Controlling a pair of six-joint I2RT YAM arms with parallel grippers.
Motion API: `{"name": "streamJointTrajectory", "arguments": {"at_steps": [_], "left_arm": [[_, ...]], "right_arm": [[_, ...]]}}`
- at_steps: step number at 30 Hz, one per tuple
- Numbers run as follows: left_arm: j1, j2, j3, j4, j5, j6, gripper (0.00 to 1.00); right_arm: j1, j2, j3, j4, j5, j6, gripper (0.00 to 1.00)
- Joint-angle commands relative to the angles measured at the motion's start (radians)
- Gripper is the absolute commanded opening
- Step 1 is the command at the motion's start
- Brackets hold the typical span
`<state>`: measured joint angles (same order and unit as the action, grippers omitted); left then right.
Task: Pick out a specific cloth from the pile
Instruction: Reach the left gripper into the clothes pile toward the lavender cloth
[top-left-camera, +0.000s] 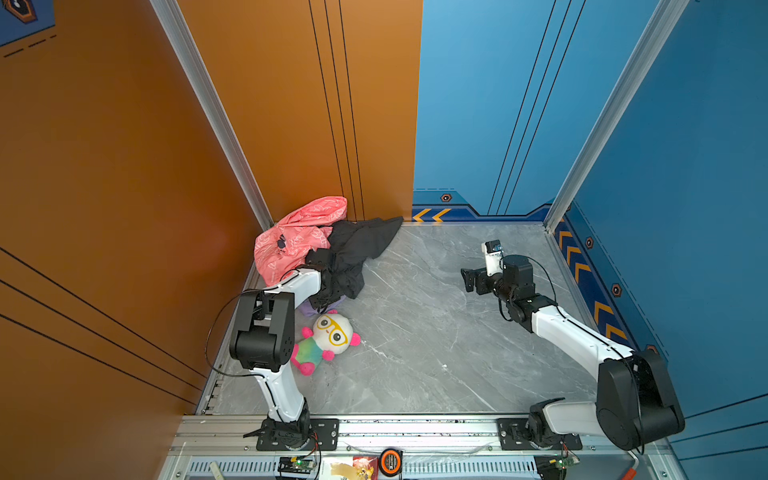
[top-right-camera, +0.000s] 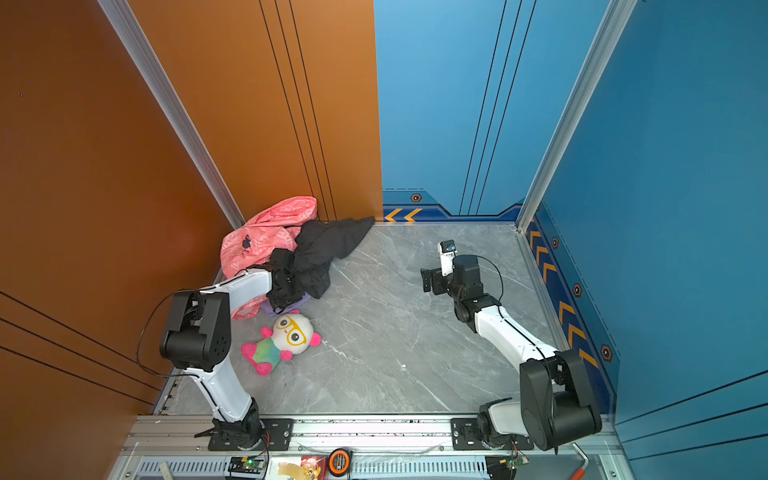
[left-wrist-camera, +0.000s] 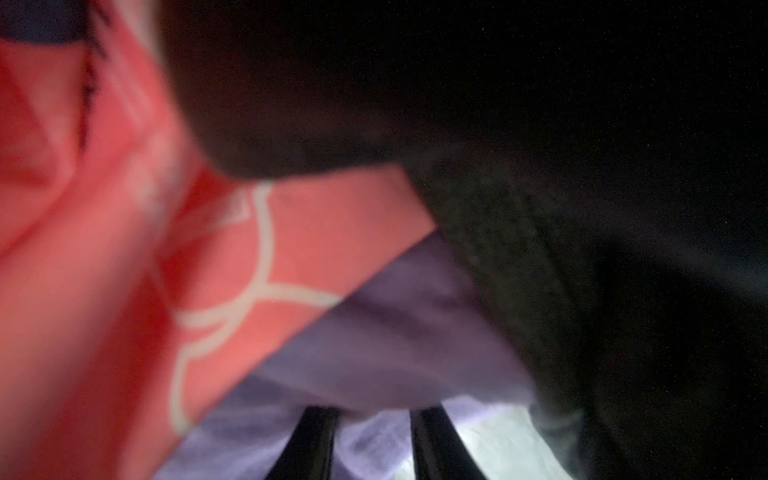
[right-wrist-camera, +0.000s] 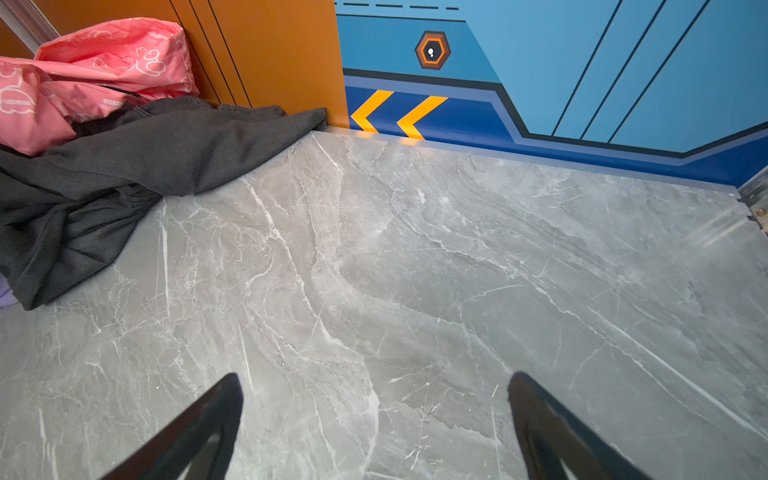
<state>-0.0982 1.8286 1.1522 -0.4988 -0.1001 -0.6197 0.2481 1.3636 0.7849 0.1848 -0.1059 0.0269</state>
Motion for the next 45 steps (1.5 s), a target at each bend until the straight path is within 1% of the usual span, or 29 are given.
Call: {"name": "streamJointTrajectory", "arguments": {"at_steps": [1,3,4,13,19,27,34,39,45], "left_arm": [[0.005,0.021,-0.008,-0.042,0.007,0.002,0.18],[0.006,0.017,-0.015,-0.041,0.009,0.004,0.03],[0.006,0.010,-0.015,-0.040,0.011,0.006,0.00],[-0.008,-0.136,0.014,-0.040,-0.042,0.044,0.00],[-0.008,-0.234,0.048,-0.041,-0.056,0.054,0.00],[-0.003,-0.357,0.096,-0.040,-0.063,0.096,0.00],[0.004,-0.432,0.114,-0.040,-0.055,0.091,0.00],[0.008,-0.460,0.162,-0.040,-0.061,0.118,0.00],[0.008,-0.481,0.222,-0.039,-0.035,0.125,0.00]], "right_arm": [[-0.009,0.012,0.033,-0.010,-0.026,0.026,1.00],[-0.011,0.012,0.041,-0.016,-0.030,0.028,1.00],[-0.012,0.010,0.042,-0.018,-0.031,0.029,1.00],[-0.021,0.001,0.040,-0.020,-0.038,0.028,1.00],[-0.023,-0.005,0.047,-0.016,-0.038,0.025,1.00],[-0.018,-0.011,0.025,0.016,-0.025,0.040,1.00],[-0.008,-0.013,0.035,0.019,-0.010,0.042,1.00],[-0.001,-0.025,0.034,0.011,0.007,0.043,1.00],[0.003,-0.035,0.034,0.005,0.018,0.036,1.00]]}}
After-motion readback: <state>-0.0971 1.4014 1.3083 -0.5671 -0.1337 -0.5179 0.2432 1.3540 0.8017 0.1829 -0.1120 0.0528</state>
